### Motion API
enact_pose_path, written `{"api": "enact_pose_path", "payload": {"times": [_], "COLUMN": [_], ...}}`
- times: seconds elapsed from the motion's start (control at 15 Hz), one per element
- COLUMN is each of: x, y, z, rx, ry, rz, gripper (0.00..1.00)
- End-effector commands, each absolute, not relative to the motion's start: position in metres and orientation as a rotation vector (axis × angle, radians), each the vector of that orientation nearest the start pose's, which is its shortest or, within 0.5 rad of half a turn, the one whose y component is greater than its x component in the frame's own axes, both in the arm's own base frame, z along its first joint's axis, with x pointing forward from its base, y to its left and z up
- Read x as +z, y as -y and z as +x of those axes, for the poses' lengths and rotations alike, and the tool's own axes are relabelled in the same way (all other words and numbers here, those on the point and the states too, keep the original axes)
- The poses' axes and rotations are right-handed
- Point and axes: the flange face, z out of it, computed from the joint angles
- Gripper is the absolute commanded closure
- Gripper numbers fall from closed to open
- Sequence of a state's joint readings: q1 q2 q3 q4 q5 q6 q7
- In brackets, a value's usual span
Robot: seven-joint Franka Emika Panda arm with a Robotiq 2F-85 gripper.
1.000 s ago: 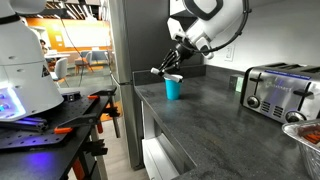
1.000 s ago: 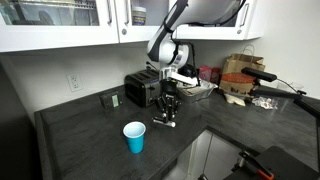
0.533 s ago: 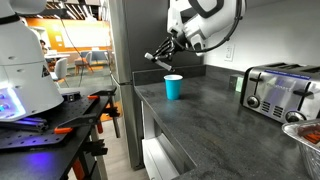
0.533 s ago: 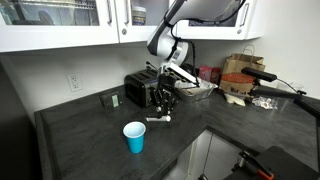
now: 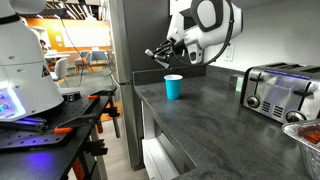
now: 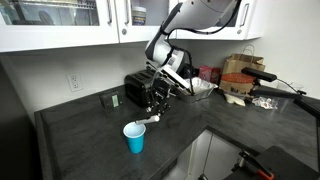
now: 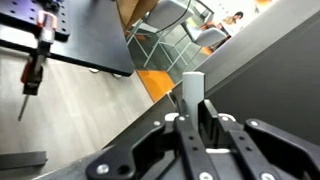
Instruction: Pick the marker and put it in the cup
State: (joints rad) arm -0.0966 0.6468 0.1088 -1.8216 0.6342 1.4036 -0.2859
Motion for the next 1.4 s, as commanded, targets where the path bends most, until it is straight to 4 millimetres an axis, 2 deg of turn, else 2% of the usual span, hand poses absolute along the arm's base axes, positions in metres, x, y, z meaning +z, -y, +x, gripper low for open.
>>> {"api": "enact_pose_path", "payload": {"times": [0.0, 0.47, 1.0, 1.33], "x": [0.162, 0.142, 0.111, 0.099], "y": [-0.085, -0.09, -0.092, -0.099], "z": [0.549, 0.571, 0.581, 0.591], "rx": [1.123, 1.182, 1.257, 1.283], "ry": [-0.064, -0.252, -0.428, -0.621], "rz": [-2.045, -2.055, -2.008, -1.944], "gripper": [0.95, 0.95, 0.95, 0.95]}}
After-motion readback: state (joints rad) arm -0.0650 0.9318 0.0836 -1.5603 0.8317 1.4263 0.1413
